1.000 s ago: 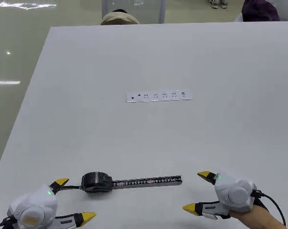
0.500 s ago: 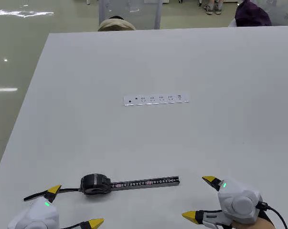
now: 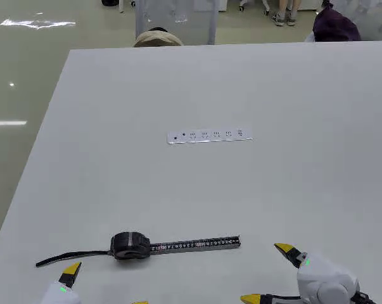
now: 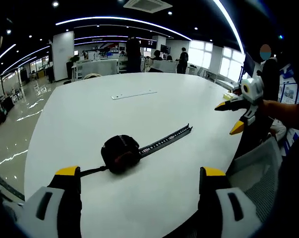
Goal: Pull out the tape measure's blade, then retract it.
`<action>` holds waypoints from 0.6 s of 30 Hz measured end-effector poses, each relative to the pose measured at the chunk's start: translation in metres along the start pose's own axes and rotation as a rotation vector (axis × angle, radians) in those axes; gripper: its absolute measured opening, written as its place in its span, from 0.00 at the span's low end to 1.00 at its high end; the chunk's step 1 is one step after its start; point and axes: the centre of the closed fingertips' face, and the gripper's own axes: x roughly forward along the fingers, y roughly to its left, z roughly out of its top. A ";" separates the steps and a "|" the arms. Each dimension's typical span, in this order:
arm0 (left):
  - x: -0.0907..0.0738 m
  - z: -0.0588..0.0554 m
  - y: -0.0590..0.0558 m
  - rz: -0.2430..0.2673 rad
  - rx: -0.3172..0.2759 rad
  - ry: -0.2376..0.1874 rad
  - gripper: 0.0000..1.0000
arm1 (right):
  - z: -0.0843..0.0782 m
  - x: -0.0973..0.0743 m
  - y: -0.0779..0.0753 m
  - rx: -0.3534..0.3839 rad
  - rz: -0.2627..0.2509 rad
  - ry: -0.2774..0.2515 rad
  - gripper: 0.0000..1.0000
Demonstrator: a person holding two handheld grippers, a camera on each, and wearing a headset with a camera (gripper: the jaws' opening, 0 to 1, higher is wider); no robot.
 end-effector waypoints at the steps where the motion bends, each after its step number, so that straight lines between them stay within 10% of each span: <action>1: -0.001 0.001 -0.001 0.005 -0.008 -0.003 0.99 | 0.001 -0.001 0.001 0.007 -0.003 -0.004 0.84; 18: -0.005 0.005 -0.011 0.049 -0.018 -0.006 0.99 | 0.002 -0.012 0.012 0.074 -0.052 -0.044 0.85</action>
